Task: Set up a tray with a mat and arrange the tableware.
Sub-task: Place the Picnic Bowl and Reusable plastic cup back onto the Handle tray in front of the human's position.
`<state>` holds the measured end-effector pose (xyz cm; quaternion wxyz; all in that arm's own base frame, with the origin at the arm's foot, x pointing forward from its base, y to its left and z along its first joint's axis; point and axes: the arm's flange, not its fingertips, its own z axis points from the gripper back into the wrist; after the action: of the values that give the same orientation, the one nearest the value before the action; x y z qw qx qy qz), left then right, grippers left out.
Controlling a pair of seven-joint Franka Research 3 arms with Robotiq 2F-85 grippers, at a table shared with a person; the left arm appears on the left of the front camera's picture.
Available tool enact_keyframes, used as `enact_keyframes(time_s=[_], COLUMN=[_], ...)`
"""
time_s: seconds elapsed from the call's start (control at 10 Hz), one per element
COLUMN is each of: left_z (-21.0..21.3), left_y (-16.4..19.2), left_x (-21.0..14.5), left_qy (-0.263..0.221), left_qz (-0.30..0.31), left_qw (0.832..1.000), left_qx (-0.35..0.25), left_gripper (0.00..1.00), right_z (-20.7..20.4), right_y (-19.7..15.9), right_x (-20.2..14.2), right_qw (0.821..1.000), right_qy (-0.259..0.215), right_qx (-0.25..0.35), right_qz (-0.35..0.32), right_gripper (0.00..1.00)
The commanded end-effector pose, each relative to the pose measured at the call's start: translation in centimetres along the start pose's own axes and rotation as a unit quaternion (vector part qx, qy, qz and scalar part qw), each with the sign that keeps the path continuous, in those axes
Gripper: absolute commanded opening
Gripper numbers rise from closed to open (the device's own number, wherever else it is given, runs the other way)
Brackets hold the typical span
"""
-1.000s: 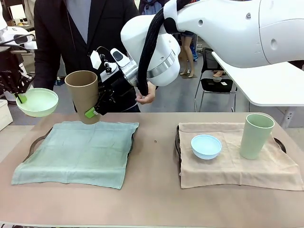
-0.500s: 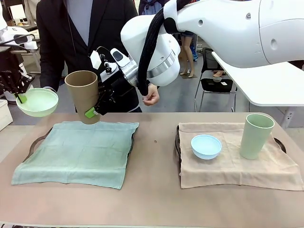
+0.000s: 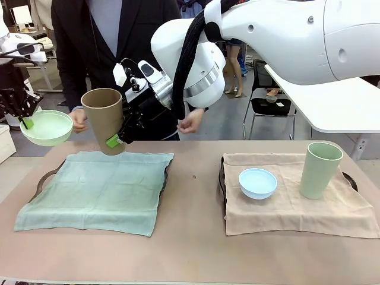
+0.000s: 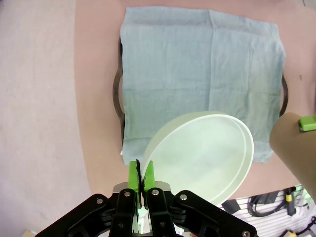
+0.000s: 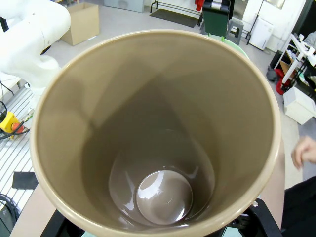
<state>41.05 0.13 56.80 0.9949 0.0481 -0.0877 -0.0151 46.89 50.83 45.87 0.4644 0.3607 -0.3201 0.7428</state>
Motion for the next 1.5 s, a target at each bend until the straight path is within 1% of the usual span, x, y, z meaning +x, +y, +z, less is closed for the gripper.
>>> enact_keyframes(time_s=[0.0,0.1,0.2,0.3,0.5,0.7,0.8,0.9,1.0,1.1,1.2,1.3,1.4], left_z=[0.0,0.0,0.0,0.0,-5.3,-11.0,-13.1,-14.6,-12.2,-12.2,-15.3,-16.4,-17.6], left_y=[0.1,0.1,0.1,0.0,-0.8,-2.1,-2.6,-3.0,-2.6,-2.6,-3.2,-3.2,-3.4], left_x=[-0.2,-0.2,-0.2,0.0,1.2,1.4,1.5,1.9,0.8,0.8,1.2,1.8,1.6], left_qy=[-0.005,-0.005,-0.005,0.0,0.019,0.059,0.077,0.094,0.069,0.069,0.092,0.104,0.101], left_qz=[-0.007,-0.007,-0.007,0.0,-0.011,-0.028,-0.033,-0.029,-0.02,-0.02,-0.025,-0.023,-0.019], left_qw=[1.0,1.0,1.0,1.0,0.999,0.996,0.994,0.993,0.996,0.996,0.994,0.992,0.992], left_qx=[-0.003,-0.003,-0.003,0.0,-0.043,-0.058,-0.068,-0.058,-0.048,-0.048,-0.051,-0.064,-0.069], left_gripper=[0.0,0.0,0.0,0.04,0.04,0.04,0.04,0.04,0.04,0.04,0.04,0.04,0.04], right_z=[0.1,0.1,0.0,-0.3,-1.4,-3.1,-4.2,-5.0,-3.9,-3.9,-5.2,-5.2,-5.7], right_y=[-0.1,-0.1,0.0,-0.5,-1.2,-1.4,-1.3,-1.3,-1.1,-1.1,-1.0,-1.3,-1.2], right_x=[0.2,0.2,0.0,-2.2,-6.9,-11.6,-13.3,-14.3,-13.2,-13.2,-15.4,-15.9,-16.5], right_qw=[1.0,1.0,1.0,1.0,0.999,0.998,0.997,0.996,0.998,0.998,0.996,0.996,0.996], right_qy=[-0.001,-0.001,0.0,-0.012,-0.021,-0.035,-0.039,-0.047,-0.013,-0.013,-0.018,-0.017,-0.022], right_qx=[0.003,0.003,0.0,0.005,0.008,0.024,0.033,0.043,0.026,0.026,0.039,0.041,0.043], right_qz=[0.006,0.006,0.0,-0.019,-0.032,-0.048,-0.059,-0.07,-0.062,-0.062,-0.074,-0.078,-0.078], right_gripper=[0.0,0.0,0.81,0.81,0.81,0.81,0.81,0.81,0.81,0.81,0.81,0.81,0.81])
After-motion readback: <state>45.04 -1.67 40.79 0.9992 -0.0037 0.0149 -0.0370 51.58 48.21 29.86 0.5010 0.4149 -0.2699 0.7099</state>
